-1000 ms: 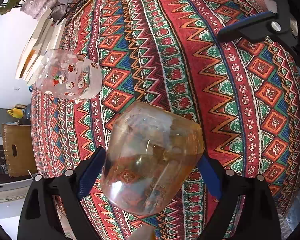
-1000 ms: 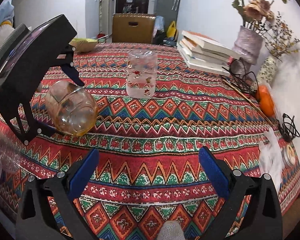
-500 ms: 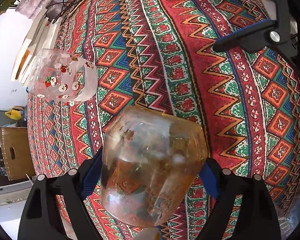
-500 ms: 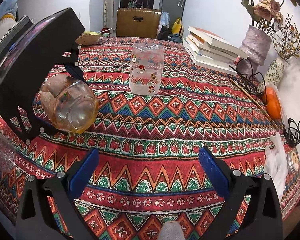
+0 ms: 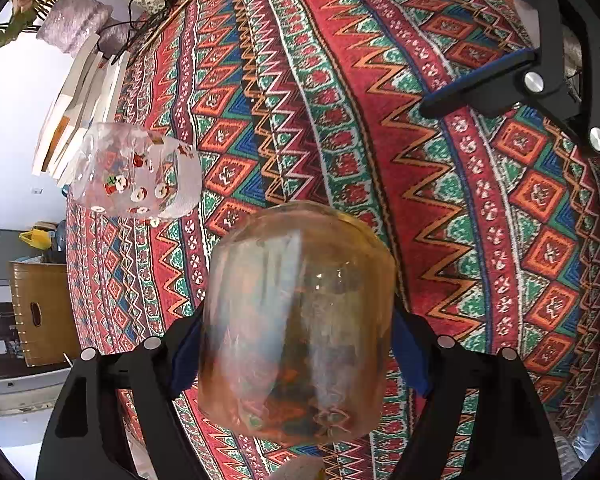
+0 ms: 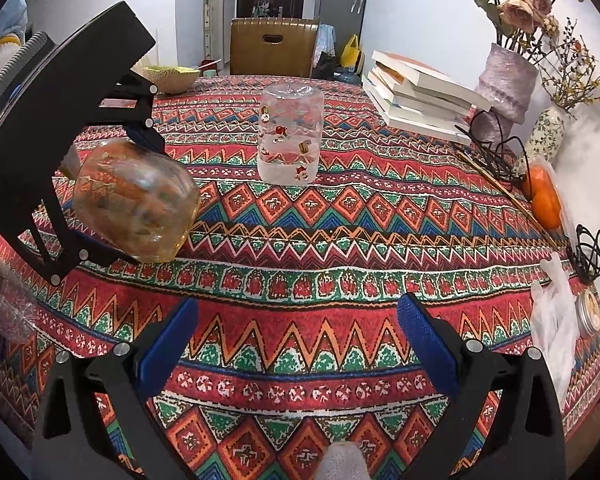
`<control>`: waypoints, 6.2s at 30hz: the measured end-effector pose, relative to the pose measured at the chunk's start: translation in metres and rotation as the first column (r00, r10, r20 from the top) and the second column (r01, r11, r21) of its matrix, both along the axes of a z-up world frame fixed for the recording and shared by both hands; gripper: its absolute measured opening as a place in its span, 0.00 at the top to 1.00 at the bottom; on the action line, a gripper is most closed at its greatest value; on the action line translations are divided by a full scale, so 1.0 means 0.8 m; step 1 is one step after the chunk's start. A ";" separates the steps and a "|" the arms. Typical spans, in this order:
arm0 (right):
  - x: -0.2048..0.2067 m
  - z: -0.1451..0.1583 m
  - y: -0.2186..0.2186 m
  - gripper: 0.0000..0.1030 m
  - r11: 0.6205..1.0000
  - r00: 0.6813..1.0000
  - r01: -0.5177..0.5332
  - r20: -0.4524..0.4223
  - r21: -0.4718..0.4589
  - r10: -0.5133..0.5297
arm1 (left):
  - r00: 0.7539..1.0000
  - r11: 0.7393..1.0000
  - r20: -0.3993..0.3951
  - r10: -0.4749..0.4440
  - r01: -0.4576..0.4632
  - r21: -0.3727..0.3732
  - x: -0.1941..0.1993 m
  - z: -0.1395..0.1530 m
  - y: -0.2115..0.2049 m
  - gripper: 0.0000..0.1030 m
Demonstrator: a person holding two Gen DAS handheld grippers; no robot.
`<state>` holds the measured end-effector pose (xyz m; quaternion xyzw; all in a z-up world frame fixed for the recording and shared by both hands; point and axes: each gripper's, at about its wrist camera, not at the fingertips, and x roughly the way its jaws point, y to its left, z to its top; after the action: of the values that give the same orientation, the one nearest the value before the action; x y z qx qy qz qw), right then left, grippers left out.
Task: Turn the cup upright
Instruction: 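Lift the amber cup with the left gripper and carry it toward the right tool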
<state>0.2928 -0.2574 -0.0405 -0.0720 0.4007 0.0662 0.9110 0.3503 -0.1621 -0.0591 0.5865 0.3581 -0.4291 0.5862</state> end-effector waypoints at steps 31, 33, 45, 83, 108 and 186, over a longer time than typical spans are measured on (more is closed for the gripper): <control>-0.018 0.007 -0.021 0.07 0.999 0.999 0.034 0.035 0.036 -0.036 | 0.963 0.974 -0.149 0.225 -0.219 0.054 0.041 -0.013 0.026 0.25; -0.019 0.007 -0.022 0.07 0.999 0.999 0.035 0.036 0.038 -0.036 | 0.959 0.971 -0.149 0.239 -0.231 0.068 0.047 -0.016 0.028 0.25; -0.019 0.006 -0.022 0.07 0.999 0.999 0.035 0.039 0.038 -0.036 | 0.913 0.937 -0.211 0.348 -0.343 0.063 0.073 -0.024 0.028 0.23; 0.010 -0.003 -0.031 0.07 0.999 0.999 0.041 -0.018 0.021 -0.040 | 0.905 0.918 -0.156 0.395 -0.393 0.047 0.038 -0.009 0.016 0.22; -0.003 0.004 -0.043 0.07 0.997 0.998 0.057 0.008 0.047 -0.057 | 0.914 0.921 -0.120 0.386 -0.375 0.105 0.010 -0.005 -0.012 0.26; -0.146 -0.008 -0.056 0.07 0.994 0.995 -0.097 0.011 0.042 0.096 | 0.951 0.942 -0.011 0.308 -0.303 0.148 -0.147 -0.016 -0.063 0.25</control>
<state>0.1757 -0.3022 -0.0470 -0.0721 0.3910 0.1183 0.9099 0.2325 -0.2125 -0.0720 0.5574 0.4847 -0.3160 0.5954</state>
